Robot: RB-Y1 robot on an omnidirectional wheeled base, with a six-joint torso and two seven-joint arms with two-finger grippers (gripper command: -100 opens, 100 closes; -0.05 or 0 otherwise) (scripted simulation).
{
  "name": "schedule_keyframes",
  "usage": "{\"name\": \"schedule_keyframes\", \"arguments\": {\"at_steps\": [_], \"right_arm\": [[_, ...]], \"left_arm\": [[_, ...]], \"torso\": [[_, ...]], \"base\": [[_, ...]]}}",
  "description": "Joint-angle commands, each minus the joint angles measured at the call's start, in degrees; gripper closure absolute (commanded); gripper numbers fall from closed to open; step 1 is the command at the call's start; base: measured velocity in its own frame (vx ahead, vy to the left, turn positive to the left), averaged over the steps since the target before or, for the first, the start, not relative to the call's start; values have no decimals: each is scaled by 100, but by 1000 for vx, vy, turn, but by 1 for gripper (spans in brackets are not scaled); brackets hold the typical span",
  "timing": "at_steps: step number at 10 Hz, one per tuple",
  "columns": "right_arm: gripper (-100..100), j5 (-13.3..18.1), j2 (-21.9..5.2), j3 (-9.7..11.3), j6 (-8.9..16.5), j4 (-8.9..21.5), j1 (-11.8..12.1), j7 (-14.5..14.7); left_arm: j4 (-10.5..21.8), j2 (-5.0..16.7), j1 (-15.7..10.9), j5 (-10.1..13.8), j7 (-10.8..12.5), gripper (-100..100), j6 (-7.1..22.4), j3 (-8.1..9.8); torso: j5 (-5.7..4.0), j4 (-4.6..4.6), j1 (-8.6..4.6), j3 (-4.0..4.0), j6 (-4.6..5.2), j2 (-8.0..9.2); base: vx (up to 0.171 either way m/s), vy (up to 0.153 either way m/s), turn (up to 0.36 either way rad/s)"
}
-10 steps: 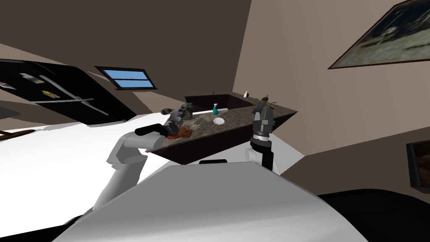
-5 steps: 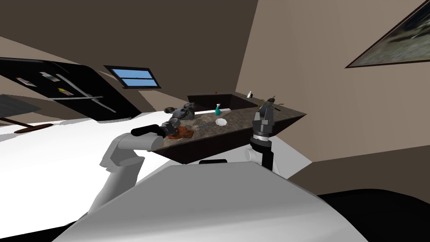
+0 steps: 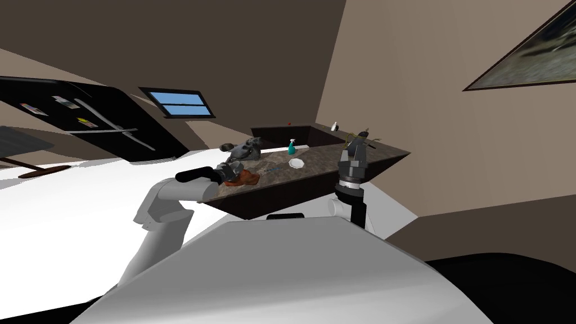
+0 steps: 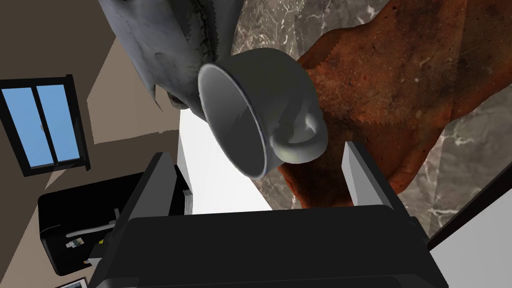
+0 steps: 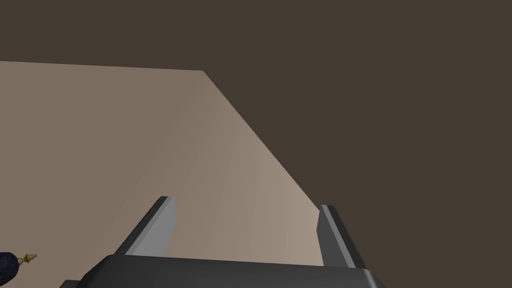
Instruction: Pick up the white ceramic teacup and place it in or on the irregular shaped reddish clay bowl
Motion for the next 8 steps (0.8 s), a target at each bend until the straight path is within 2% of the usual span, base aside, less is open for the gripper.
{"name": "schedule_keyframes", "arguments": {"at_steps": [1, 2, 8], "right_arm": [[0, 0, 0, 0, 0, 0, 0, 0], [0, 0, 0, 0, 0, 0, 0, 0], [0, 0, 0, 0, 0, 0, 1, 0]], "left_arm": [[-286, 132, 1, 86, 167, -100, 286, 66], [-290, 132, 1, 86, 167, -100, 311, 66], [-1162, 527, 6, 346, 668, -100, 1245, 265]], "torso": [[0, 0, 0, 0, 0, 0], [0, -1, 4, -3, 0, -7], [2, -4, 10, -10, 0, -17]], "base": [[30, 14, -42], [40, 24, -17], [43, 25, -25]]}}
